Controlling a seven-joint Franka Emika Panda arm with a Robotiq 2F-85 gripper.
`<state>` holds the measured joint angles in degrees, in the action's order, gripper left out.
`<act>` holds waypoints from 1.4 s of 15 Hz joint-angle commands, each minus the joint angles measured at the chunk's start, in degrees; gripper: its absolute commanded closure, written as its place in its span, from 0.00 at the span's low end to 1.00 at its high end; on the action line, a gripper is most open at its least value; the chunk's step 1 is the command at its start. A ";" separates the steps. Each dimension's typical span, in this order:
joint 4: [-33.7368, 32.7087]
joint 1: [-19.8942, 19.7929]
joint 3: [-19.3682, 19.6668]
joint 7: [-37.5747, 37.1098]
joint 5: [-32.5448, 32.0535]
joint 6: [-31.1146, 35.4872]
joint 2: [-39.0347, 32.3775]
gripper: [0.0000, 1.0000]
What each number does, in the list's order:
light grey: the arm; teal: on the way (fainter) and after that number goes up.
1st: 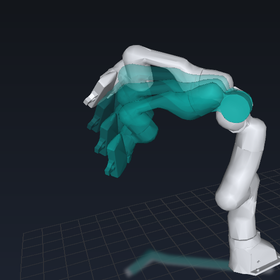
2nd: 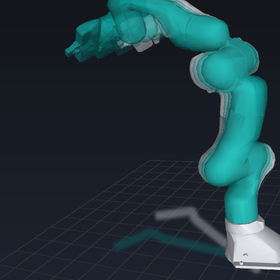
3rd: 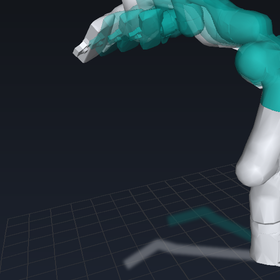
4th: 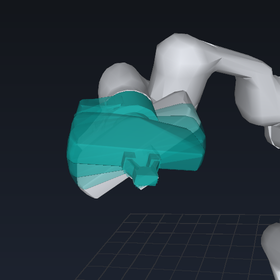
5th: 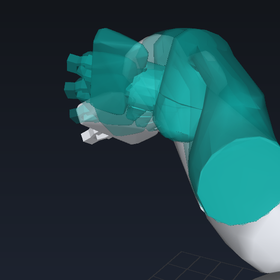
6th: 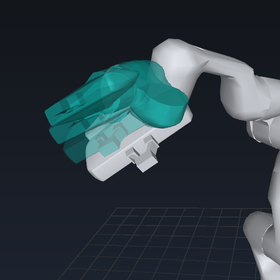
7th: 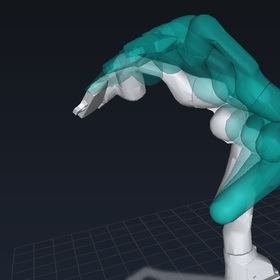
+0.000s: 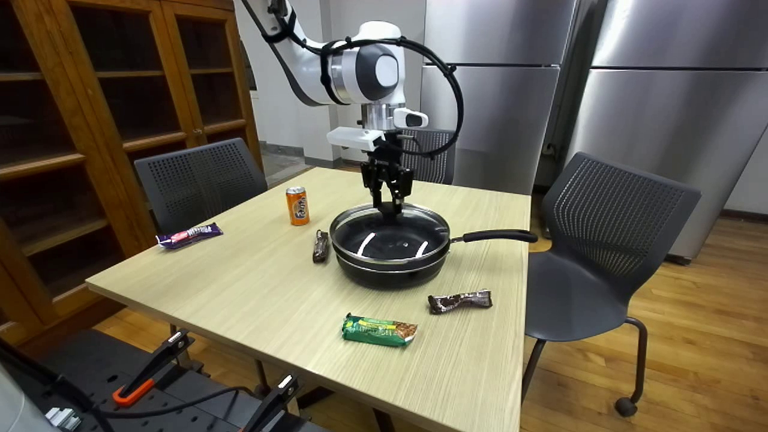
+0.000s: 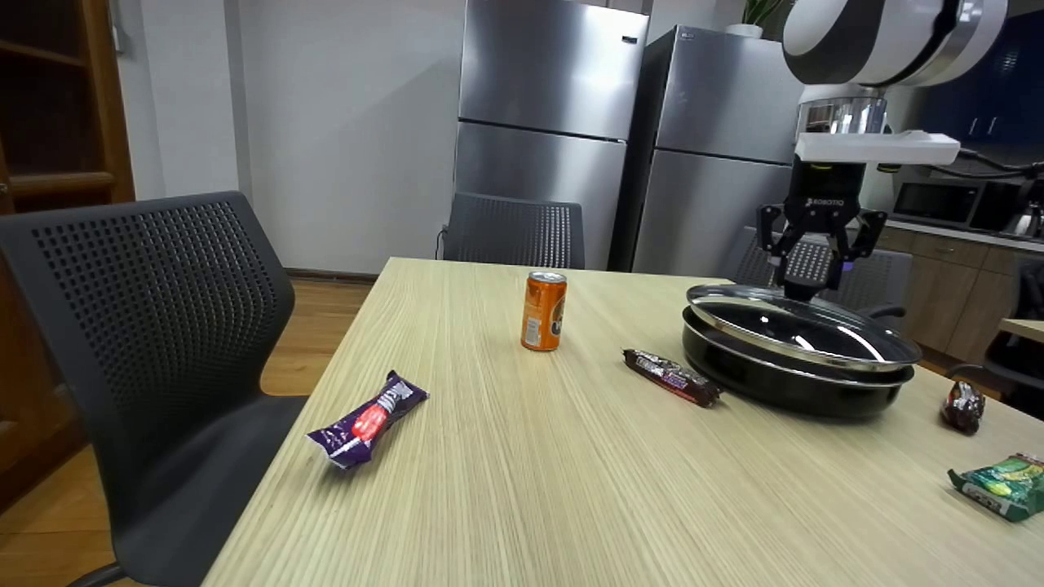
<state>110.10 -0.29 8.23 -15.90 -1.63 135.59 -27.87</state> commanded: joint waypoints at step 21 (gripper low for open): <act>22.13 13.01 -5.38 -18.08 -13.07 5.70 19.24 0.61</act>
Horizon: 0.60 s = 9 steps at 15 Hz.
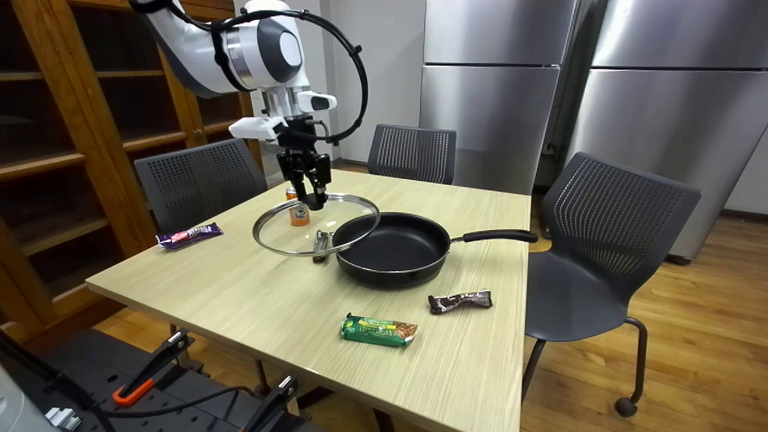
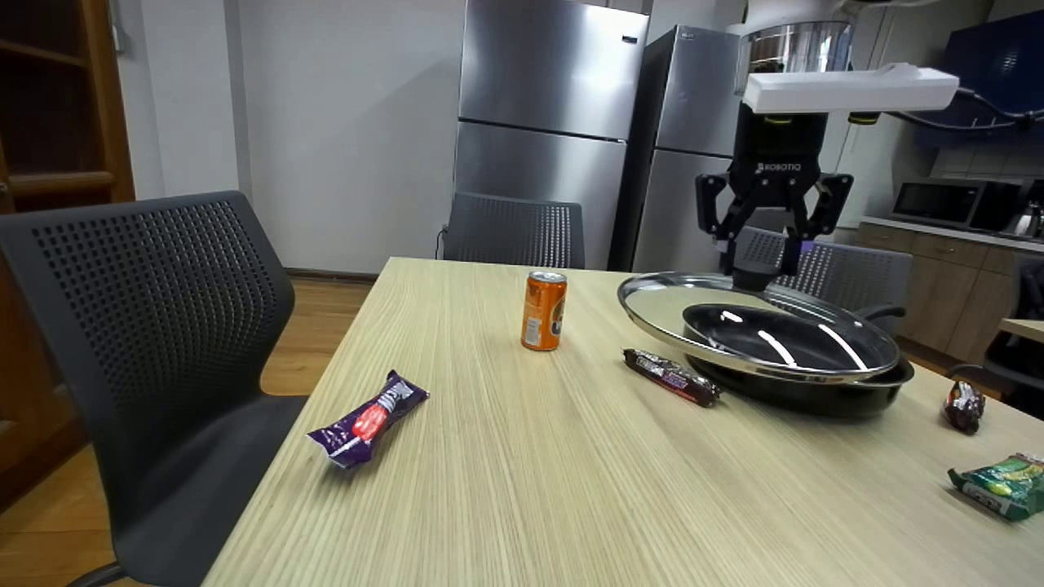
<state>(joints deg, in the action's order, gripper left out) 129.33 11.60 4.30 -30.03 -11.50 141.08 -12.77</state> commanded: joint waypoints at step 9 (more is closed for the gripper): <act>5.83 4.88 -6.15 -7.81 -7.67 -0.32 3.92 0.61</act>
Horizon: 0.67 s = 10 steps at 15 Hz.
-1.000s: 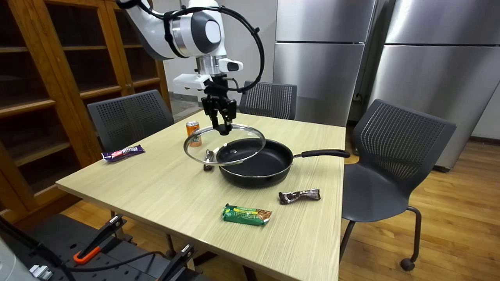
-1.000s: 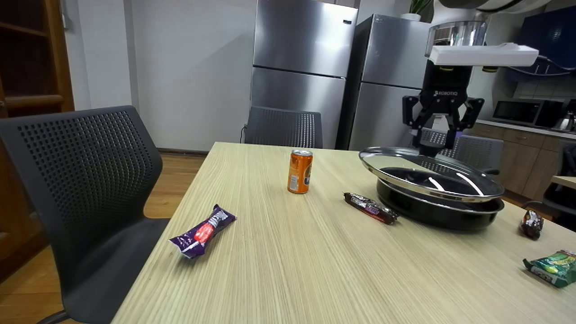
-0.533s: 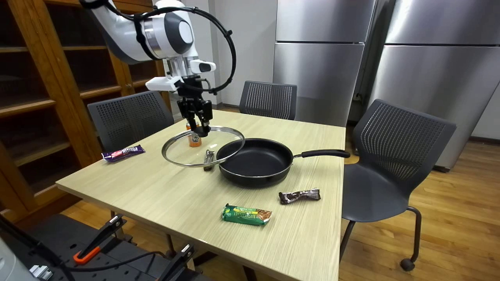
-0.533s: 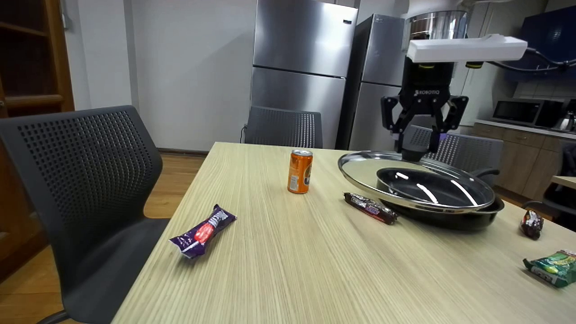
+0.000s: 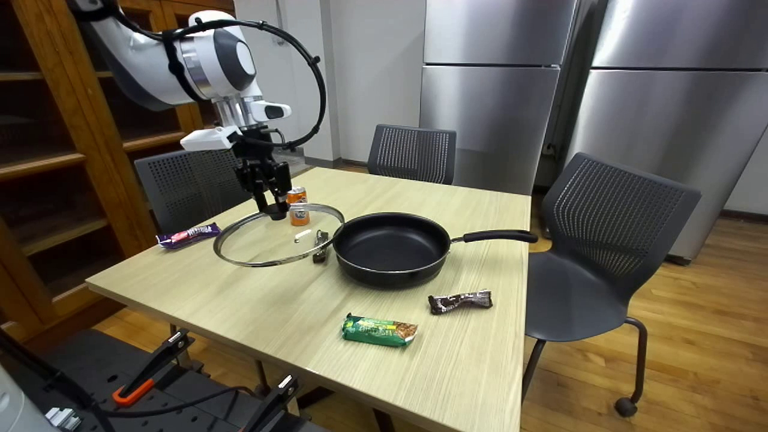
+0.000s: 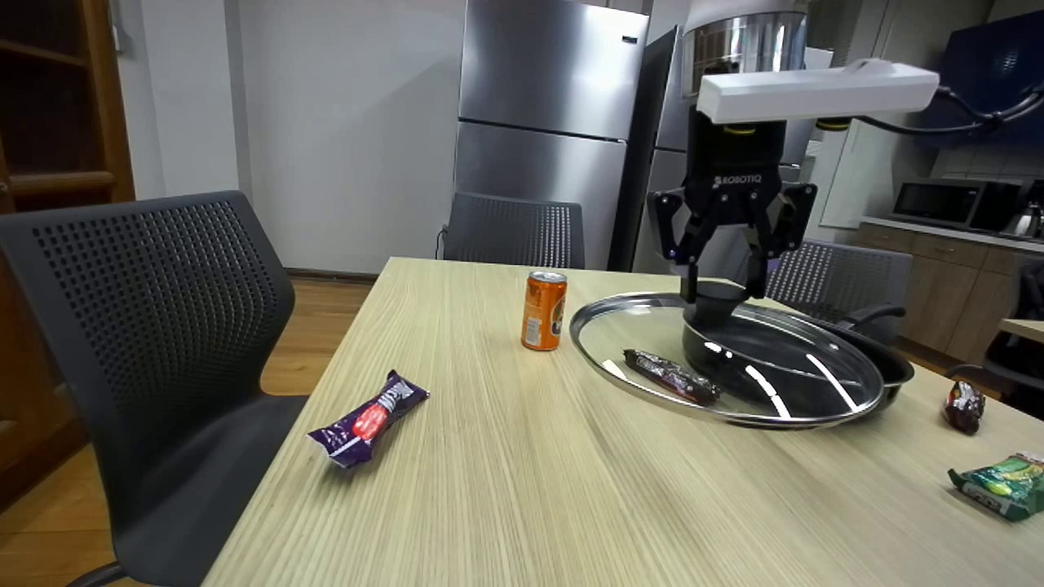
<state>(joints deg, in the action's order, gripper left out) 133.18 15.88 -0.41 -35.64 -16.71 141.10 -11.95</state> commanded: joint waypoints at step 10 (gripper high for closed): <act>2.74 3.72 -5.85 -1.20 -2.70 -0.12 1.76 0.61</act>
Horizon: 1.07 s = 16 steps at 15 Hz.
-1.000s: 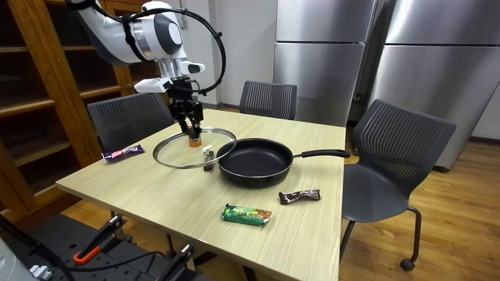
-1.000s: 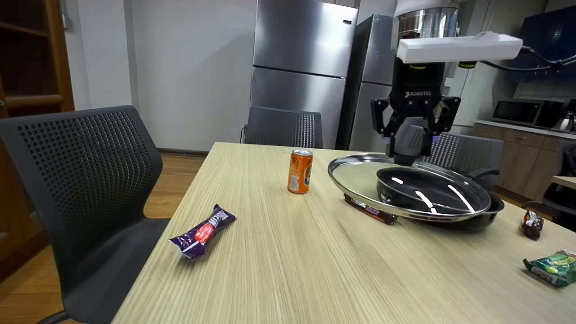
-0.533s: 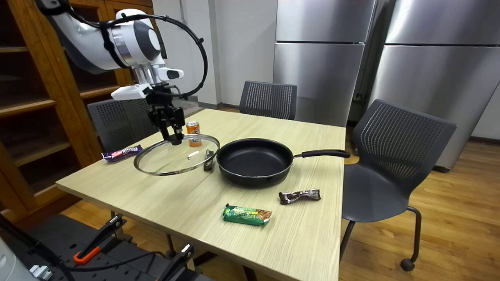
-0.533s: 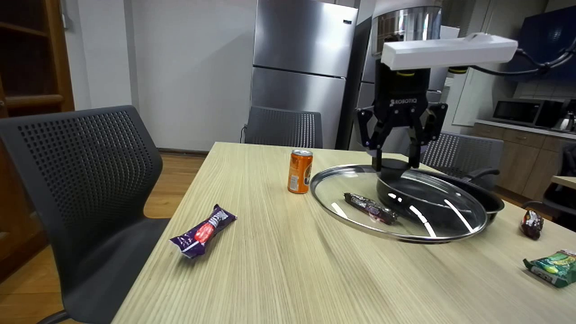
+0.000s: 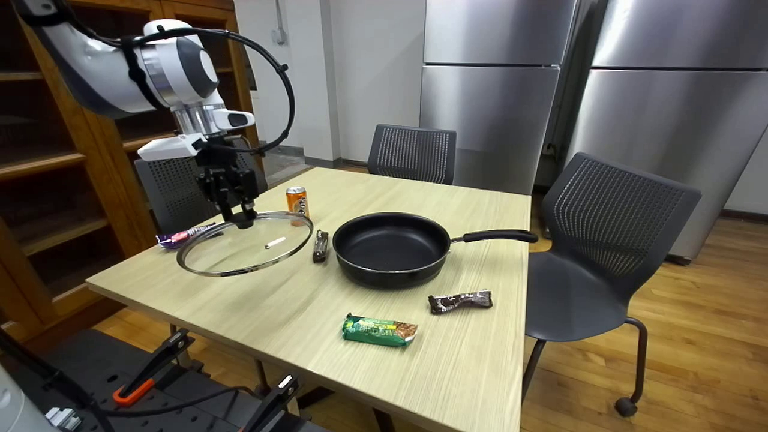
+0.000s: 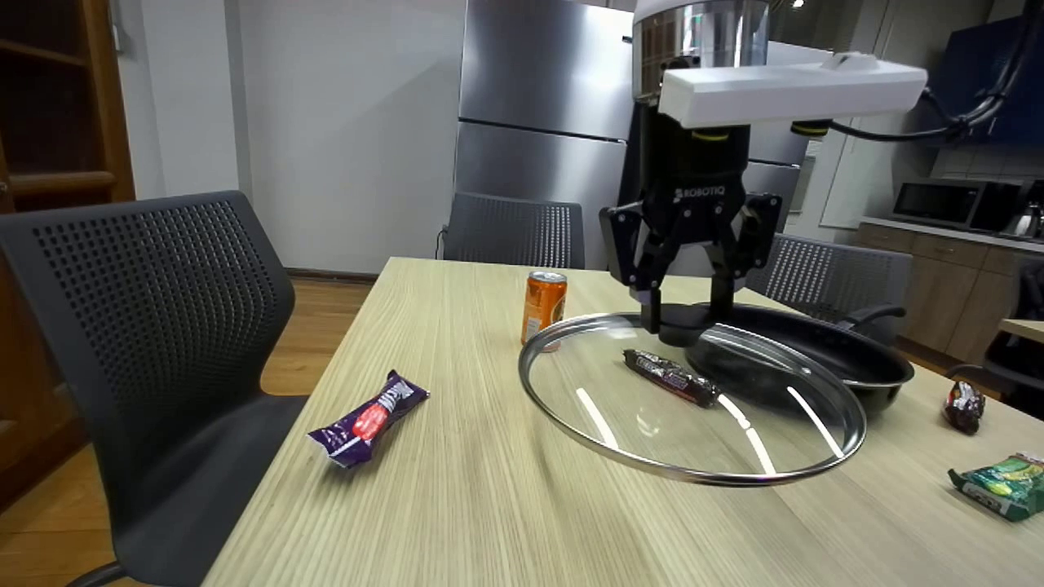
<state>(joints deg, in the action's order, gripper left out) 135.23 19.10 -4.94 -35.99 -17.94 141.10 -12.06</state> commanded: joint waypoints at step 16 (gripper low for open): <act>-1.87 3.02 -2.73 1.23 0.02 0.61 -4.39 0.61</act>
<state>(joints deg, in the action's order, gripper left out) 134.86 22.03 -7.17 -35.77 -17.95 141.85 -16.51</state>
